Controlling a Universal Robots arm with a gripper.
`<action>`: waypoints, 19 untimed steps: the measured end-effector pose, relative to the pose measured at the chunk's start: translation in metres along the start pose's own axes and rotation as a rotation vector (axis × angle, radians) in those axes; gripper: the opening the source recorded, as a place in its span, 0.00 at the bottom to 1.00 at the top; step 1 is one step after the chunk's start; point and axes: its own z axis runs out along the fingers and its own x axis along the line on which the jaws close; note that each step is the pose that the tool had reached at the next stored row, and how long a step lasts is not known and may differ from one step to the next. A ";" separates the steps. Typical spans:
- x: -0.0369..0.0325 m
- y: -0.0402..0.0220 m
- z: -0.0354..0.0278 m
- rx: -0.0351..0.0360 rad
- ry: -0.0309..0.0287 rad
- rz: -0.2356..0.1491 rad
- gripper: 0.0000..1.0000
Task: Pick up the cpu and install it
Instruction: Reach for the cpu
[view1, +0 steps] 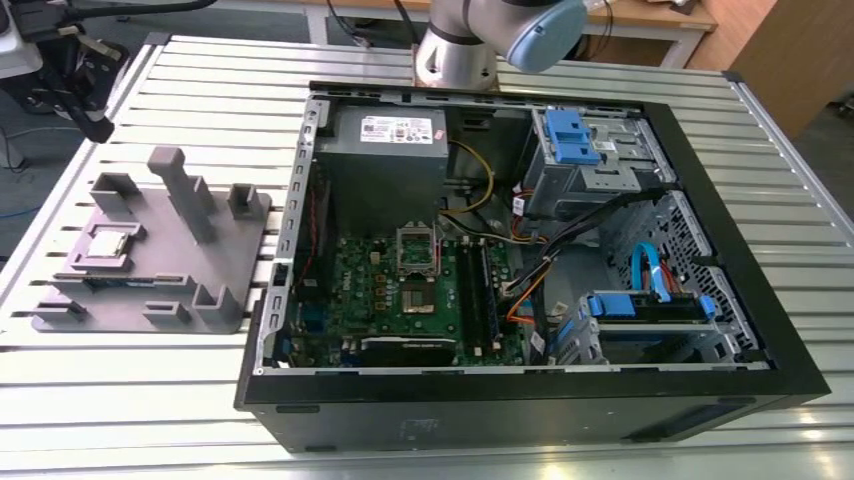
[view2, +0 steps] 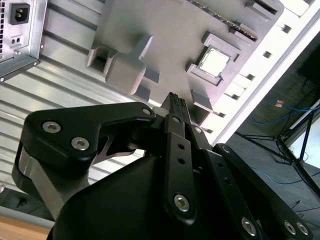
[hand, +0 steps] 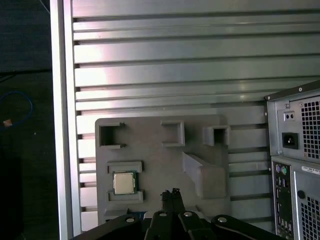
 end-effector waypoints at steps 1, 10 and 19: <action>0.0011 -0.0003 0.0007 0.0000 0.0000 0.000 0.11; 0.0082 -0.0014 0.0038 0.0000 0.0000 0.000 0.11; 0.0087 -0.0015 0.0050 -0.0001 -0.0002 0.000 0.11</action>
